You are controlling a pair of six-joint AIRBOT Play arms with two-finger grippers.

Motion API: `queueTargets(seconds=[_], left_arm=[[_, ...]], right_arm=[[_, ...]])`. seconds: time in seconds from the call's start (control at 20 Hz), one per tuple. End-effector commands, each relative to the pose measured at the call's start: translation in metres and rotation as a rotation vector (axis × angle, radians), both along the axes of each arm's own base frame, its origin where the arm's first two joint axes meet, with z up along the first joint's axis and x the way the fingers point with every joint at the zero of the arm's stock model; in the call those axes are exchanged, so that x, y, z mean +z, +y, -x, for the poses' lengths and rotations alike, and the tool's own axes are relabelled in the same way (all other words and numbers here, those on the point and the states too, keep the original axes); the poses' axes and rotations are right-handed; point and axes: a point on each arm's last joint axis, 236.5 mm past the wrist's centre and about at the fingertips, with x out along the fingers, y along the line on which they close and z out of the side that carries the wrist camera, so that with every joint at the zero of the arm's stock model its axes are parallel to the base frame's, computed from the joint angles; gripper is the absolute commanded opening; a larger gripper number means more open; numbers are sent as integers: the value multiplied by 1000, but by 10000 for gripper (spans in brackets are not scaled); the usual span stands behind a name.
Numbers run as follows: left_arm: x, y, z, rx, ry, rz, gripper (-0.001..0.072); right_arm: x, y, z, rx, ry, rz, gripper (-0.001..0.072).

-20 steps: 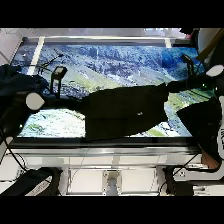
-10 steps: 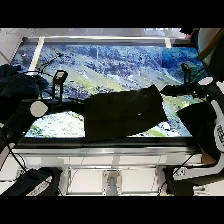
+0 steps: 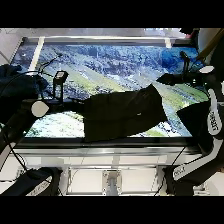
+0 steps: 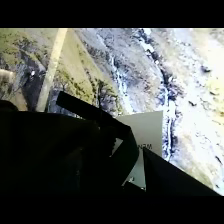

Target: Fold the clothes and pants, and hang the long-sleeved shirts on hangers.

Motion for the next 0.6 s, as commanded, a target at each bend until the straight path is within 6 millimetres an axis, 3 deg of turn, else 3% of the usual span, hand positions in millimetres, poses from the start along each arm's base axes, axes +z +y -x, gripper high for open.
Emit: queueTargets(seconds=[0.0, 0.25, 0.55], left_arm=[[-2, 0, 0, 0, 6, -1, 23], [-2, 0, 0, 1, 7, 0, 23], [-2, 0, 0, 3, 7, 1, 23]], right_arm=[[-13, 11, 13, 82, 120, -64, 417], [-41, 23, 15, 114, 175, -78, 417], [-35, 46, -6, 180, 109, -47, 416]])
